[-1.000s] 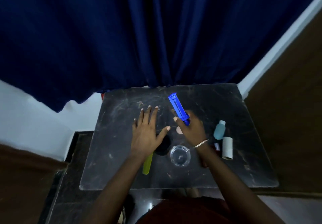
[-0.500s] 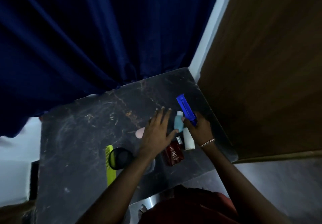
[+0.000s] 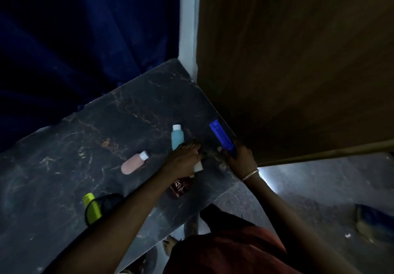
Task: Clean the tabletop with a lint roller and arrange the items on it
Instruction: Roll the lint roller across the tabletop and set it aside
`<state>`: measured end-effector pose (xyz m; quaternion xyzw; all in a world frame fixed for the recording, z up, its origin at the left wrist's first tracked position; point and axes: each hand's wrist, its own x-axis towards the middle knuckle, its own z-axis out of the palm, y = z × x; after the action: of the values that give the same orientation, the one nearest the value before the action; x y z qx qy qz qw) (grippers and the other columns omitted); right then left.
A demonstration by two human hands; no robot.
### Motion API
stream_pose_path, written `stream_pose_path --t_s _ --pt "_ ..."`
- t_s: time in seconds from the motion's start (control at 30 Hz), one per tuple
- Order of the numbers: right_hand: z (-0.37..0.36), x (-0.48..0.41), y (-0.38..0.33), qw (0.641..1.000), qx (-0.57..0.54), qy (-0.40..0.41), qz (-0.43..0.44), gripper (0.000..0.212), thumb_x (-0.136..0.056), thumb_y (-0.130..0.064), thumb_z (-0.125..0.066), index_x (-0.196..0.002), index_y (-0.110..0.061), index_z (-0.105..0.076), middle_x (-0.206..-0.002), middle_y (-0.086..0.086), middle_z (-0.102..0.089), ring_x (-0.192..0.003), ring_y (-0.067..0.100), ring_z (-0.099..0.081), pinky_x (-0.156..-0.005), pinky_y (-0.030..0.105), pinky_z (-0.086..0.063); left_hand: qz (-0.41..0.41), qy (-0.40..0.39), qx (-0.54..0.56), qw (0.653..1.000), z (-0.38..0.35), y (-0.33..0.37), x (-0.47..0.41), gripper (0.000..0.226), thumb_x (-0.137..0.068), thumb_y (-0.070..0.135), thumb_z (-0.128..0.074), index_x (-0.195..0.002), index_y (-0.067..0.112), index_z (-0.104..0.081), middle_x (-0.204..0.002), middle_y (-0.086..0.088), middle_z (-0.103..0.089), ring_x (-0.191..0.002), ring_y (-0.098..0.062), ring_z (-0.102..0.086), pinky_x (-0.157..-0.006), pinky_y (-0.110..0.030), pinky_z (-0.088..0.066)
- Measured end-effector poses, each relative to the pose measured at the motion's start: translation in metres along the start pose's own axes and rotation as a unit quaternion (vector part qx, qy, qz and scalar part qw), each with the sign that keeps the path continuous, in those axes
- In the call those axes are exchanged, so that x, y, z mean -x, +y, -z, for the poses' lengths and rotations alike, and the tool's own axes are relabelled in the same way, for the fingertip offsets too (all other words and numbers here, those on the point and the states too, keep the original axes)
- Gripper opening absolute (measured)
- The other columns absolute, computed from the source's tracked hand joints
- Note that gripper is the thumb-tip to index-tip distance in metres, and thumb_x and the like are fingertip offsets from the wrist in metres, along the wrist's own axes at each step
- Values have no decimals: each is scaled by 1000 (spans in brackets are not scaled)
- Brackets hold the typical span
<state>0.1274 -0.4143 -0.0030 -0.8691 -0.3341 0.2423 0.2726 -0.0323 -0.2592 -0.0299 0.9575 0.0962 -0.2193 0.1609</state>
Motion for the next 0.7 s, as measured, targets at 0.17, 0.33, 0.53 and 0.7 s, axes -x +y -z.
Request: stream_pose_path --t_s 0.17,0.33,0.53,0.7 --pt "-2 4 19 1000 -2 -4 -30 41 -91 -38 -68 -119 -9 -62 -98 13 -70 -86 30 -66 -67 24 -38 -28 -75 -55 995 3 -1 -18 59 -77 34 -81 -133 33 -62 -145 9 -48 -148 -23 -32 -122 -46 -29" --pt "0 5 26 999 -19 -8 -41 34 -91 -45 -66 -104 -14 -63 -78 2 -64 -61 15 -55 -59 28 -40 -30 -76 -11 997 5 -4 -28 55 -75 33 -83 -126 31 -65 -140 10 -52 -140 -23 -37 -114 -45 -33" --pt "16 15 21 999 -18 8 -26 35 -91 -46 -65 -110 -18 -62 -74 -7 -58 -56 1 -50 -50 17 -32 17 26 158 987 14 -2 -25 55 -73 44 -85 -124 38 -64 -127 14 -63 -130 -21 -47 -103 -42 -41" --pt "35 25 1 1000 -19 -2 11 38 -90 -51 -63 -108 -17 -60 -75 -2 -62 -57 9 -53 -50 29 -43 39 151 298 942 28 -4 4 48 -77 43 -85 -119 39 -64 -120 18 -66 -118 -13 -58 -99 -36 -50"
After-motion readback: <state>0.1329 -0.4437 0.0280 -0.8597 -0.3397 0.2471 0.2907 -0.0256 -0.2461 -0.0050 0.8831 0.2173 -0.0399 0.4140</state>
